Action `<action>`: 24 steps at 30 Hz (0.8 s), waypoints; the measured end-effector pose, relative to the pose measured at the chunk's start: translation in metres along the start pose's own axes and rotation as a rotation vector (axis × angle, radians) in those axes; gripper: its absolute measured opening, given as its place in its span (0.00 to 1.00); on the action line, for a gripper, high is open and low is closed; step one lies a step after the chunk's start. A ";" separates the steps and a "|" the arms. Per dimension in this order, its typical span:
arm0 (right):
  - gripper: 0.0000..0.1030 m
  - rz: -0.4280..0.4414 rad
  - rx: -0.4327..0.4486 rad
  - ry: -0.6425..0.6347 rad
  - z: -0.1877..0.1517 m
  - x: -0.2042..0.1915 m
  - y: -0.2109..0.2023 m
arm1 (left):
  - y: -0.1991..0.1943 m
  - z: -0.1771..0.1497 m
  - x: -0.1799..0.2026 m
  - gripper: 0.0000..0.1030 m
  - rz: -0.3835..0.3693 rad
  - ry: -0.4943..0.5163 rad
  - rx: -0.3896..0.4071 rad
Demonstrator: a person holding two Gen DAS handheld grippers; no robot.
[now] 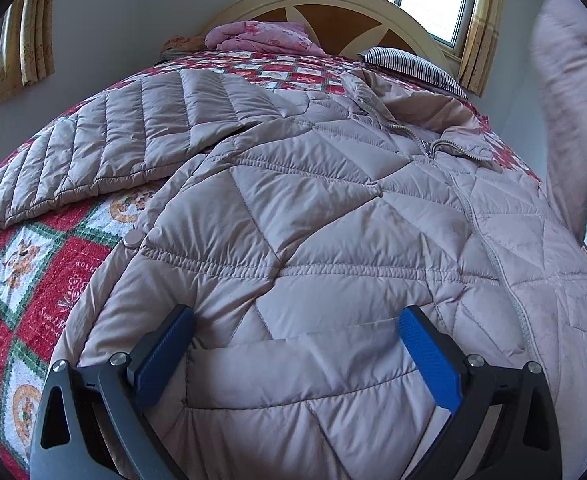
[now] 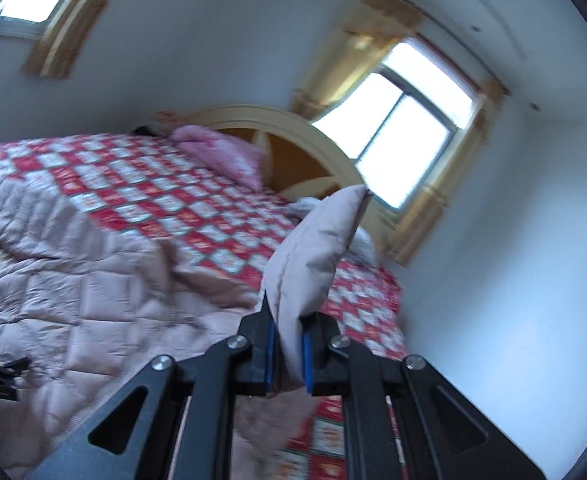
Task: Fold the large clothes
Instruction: 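Carry the sleeve across the jacket body and lay it down with the right gripper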
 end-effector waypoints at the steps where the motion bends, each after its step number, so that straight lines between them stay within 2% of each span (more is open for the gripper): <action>1: 0.12 0.025 -0.003 -0.010 0.000 -0.017 0.004 | 0.000 0.000 -0.001 0.99 -0.001 -0.003 0.001; 5: 0.12 0.127 -0.029 -0.046 -0.015 -0.088 0.026 | -0.002 0.000 -0.002 0.99 0.000 -0.016 0.006; 9: 0.12 0.231 -0.101 -0.032 -0.042 -0.152 0.055 | -0.003 -0.001 -0.003 0.99 0.005 -0.020 0.008; 12: 0.12 0.289 -0.164 0.017 -0.060 -0.179 0.070 | -0.003 -0.001 -0.002 0.99 0.011 -0.016 0.006; 16: 0.14 0.342 -0.210 0.065 -0.077 -0.190 0.074 | -0.002 -0.001 0.000 0.99 0.020 -0.007 0.003; 17: 0.19 0.368 -0.211 0.086 -0.077 -0.192 0.076 | -0.002 -0.001 0.001 0.99 0.021 -0.005 0.001; 19: 0.45 0.395 -0.199 0.127 -0.074 -0.180 0.069 | 0.000 0.000 0.001 0.99 0.022 -0.004 -0.004; 20: 0.62 0.423 -0.192 0.163 -0.070 -0.172 0.061 | 0.000 0.000 0.001 0.99 0.021 -0.005 -0.006; 21: 0.68 0.458 -0.183 0.210 -0.065 -0.160 0.052 | -0.001 0.000 0.000 0.99 0.020 -0.007 -0.004; 24: 0.69 0.503 -0.136 0.325 -0.053 -0.122 0.026 | -0.009 0.005 0.000 0.99 0.049 0.019 -0.013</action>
Point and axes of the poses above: each gripper's, at about its wrist camera, not at the fingertips, and y roughly the way its jaws point, x to its right, z to its top, the point moved 3 cm from there along y, roughly the way its jaws point, and after that the axes turned 9 degrees about x, right-handed, at the moved point
